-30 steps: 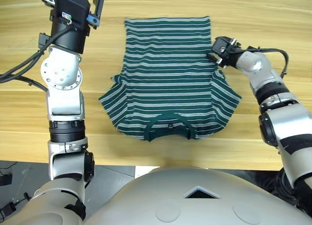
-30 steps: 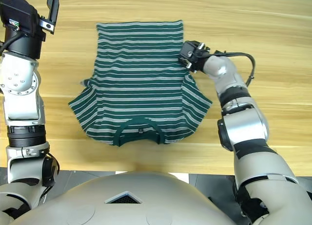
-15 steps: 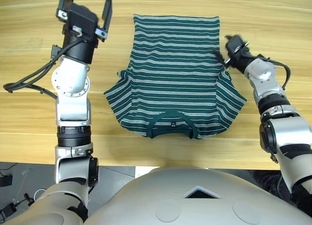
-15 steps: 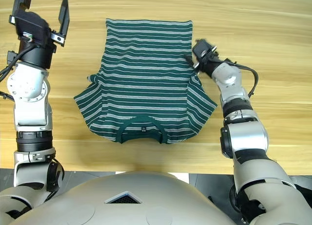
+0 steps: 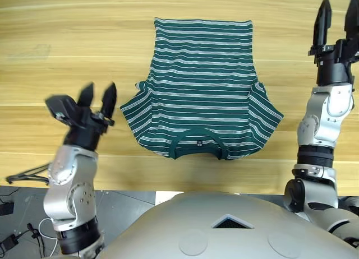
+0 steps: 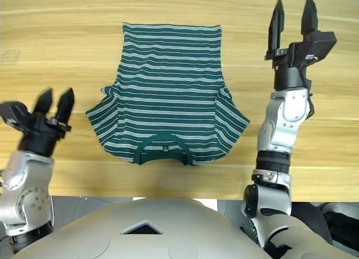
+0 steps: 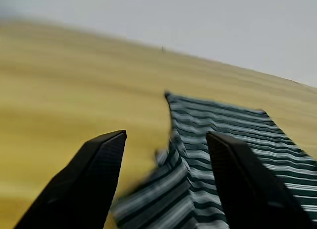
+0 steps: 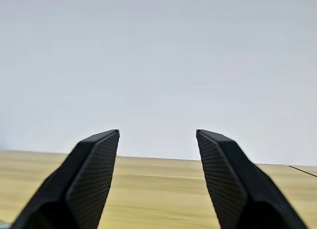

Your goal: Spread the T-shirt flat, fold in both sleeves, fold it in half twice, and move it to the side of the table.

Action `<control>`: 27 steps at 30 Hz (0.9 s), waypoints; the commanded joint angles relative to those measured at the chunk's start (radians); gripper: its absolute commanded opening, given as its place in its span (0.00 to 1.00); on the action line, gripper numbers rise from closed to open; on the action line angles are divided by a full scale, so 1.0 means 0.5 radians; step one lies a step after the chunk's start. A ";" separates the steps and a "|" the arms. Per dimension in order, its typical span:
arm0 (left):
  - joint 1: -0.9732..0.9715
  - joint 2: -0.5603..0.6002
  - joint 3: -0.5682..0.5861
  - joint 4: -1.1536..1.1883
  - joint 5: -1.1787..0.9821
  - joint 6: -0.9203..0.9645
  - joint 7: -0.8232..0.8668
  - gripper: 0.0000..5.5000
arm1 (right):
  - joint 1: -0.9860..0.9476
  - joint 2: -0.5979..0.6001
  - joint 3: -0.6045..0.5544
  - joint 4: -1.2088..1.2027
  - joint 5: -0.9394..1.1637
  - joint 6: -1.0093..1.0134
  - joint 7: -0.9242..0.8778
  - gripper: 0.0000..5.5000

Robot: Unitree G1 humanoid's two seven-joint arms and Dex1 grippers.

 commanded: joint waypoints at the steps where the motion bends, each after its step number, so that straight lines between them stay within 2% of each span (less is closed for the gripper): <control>1: 0.077 -0.102 0.068 0.036 -0.323 0.223 0.219 0.54 | 0.048 0.081 -0.048 -0.122 -0.018 -0.073 -0.117 0.52; 5: -0.037 -0.182 0.125 0.247 -0.294 0.187 0.379 0.54 | 0.089 0.108 -0.052 -0.181 -0.064 -0.104 -0.168 0.52; 11: -0.232 -0.231 0.039 0.595 0.055 0.085 0.487 0.54 | 0.101 0.116 -0.040 -0.235 -0.085 -0.106 -0.205 0.52; 23: -0.294 -0.234 -0.080 0.765 0.229 0.084 0.316 0.54 | 0.071 0.106 -0.052 -0.141 -0.092 -0.063 -0.225 0.52; 27: -0.287 -0.213 -0.089 0.762 0.264 0.088 0.284 0.42 | 0.073 0.112 -0.046 -0.154 -0.091 -0.044 -0.227 0.52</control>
